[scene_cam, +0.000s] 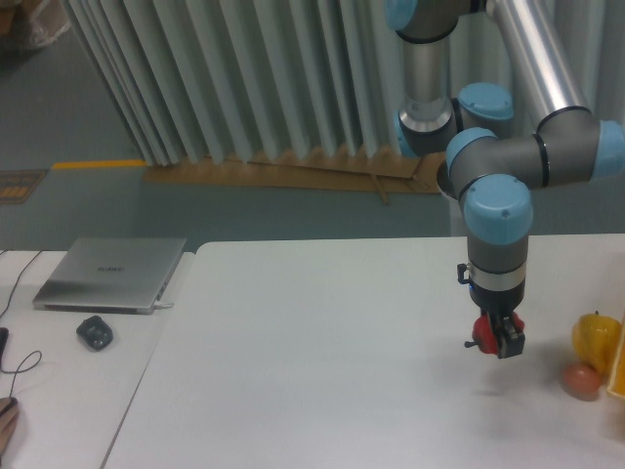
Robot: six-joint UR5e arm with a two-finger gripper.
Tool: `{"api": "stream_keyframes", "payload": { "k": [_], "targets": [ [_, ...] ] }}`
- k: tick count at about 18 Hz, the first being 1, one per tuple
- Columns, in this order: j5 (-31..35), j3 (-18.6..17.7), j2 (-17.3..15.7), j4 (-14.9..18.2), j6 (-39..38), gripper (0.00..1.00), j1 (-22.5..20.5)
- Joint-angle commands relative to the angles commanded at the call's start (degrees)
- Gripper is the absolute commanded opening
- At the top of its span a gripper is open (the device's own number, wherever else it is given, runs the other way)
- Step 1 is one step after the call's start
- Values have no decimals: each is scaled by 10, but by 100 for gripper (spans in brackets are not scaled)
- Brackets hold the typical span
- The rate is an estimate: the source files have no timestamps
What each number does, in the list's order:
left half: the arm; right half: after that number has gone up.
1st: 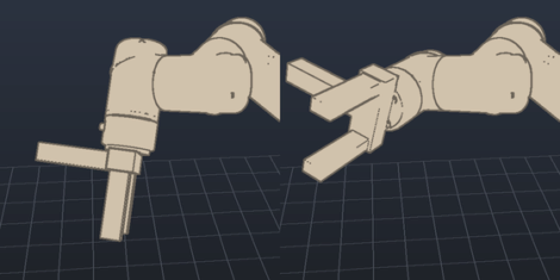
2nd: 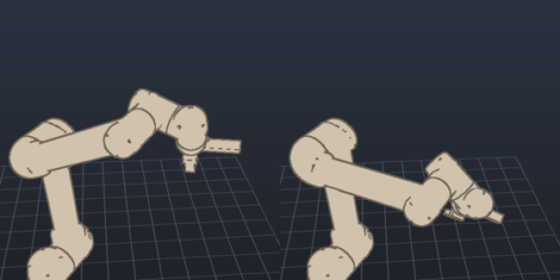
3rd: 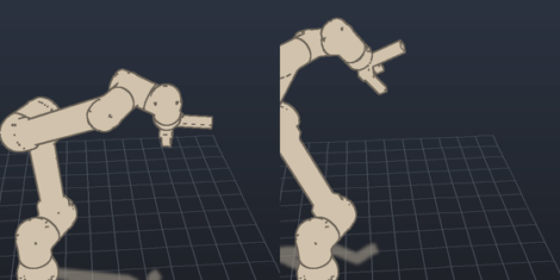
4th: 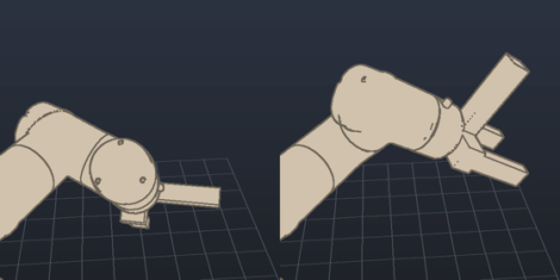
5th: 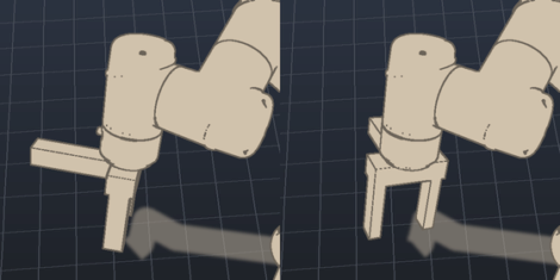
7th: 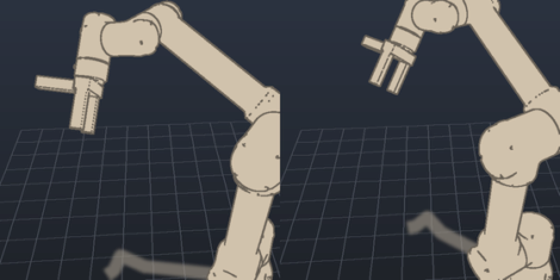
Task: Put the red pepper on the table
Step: 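Lift the red pepper out of the bin and carry it toward the table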
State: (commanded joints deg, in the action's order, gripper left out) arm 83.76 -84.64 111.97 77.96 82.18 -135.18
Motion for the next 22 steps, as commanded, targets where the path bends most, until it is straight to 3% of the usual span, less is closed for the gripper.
{"api": "stream_keyframes", "payload": {
  "k": [5, 9, 15, 22],
  "targets": [
    [-11, -4, 6, -36, -1, 64, 0],
    [-11, 1, 4, -87, -10, 64, 3],
    [-4, 3, 5, -105, -5, 64, 3],
    [61, 3, 14, -109, 0, 62, 6]
  ]
}}
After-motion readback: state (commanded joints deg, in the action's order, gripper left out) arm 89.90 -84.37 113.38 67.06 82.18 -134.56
